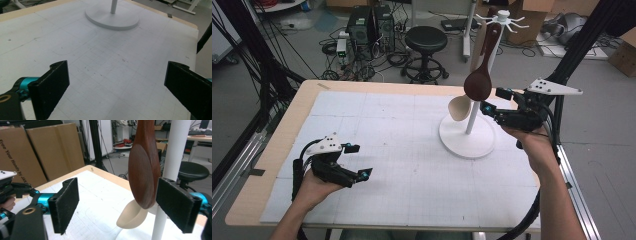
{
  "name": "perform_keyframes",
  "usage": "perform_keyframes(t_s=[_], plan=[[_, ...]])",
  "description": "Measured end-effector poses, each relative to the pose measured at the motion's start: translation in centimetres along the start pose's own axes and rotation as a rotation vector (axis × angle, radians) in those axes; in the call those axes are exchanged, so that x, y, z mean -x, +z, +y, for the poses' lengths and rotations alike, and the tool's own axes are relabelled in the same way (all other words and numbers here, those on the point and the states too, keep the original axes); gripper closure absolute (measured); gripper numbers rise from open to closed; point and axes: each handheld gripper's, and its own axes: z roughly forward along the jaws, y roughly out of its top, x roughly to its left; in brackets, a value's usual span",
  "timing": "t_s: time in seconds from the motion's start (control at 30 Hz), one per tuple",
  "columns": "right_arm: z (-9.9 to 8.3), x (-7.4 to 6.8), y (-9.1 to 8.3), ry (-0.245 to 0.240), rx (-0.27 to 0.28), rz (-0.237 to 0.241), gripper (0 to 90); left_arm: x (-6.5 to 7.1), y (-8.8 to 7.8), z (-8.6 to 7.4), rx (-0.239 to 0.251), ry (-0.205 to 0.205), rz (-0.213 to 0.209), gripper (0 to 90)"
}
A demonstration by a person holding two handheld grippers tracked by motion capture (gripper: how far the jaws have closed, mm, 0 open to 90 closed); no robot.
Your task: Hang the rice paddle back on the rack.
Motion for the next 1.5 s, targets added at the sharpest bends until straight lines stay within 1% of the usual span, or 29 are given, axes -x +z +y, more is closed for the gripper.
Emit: perform_keyframes(t_s=[0.1,0.2,0.37,0.47,0.63,0.77,0.83,0.93,1.37,1.5], plan=[[-0.3,-0.2,0.0,-0.006,-0.004,0.000,16.2,0.0,0.0,0.0,0.001,0.001,-0.001,6.5],[-0.6,-0.4,0.0,-0.010,-0.012,0.005,16.1,0.0,0.0,0.0,-0.003,0.006,-0.003,6.5],[-1.1,-0.8,0.1,-0.021,-0.031,0.012,16.1,0.0,-0.1,0.0,0.003,0.000,-0.002,6.5],[-1.4,-1.0,0.2,-0.039,-0.047,0.015,16.1,0.0,-0.2,0.0,0.002,0.000,0.000,6.5],[-2.3,-1.2,0.3,-0.037,-0.061,0.023,15.5,-0.1,-0.2,-0.1,0.001,-0.001,0.000,6.5],[-2.9,-1.2,0.3,-0.027,-0.067,0.019,14.1,-0.1,-0.2,-0.1,0.002,-0.002,0.000,6.5],[-3.3,-1.2,0.3,-0.023,-0.071,0.018,11.9,-0.1,-0.2,-0.1,0.002,-0.002,0.001,6.4],[-3.7,-1.2,0.3,-0.019,-0.079,0.013,11.7,-0.2,-0.2,-0.1,0.003,-0.004,0.001,6.4],[-5.3,-1.5,0.0,-0.017,-0.100,0.003,10.8,-0.3,-0.3,-0.1,0.001,-0.005,0.005,5.7],[-6.0,-1.5,0.0,-0.024,-0.107,-0.001,10.4,-0.3,-0.4,-0.1,0.002,-0.007,0.005,5.7]])
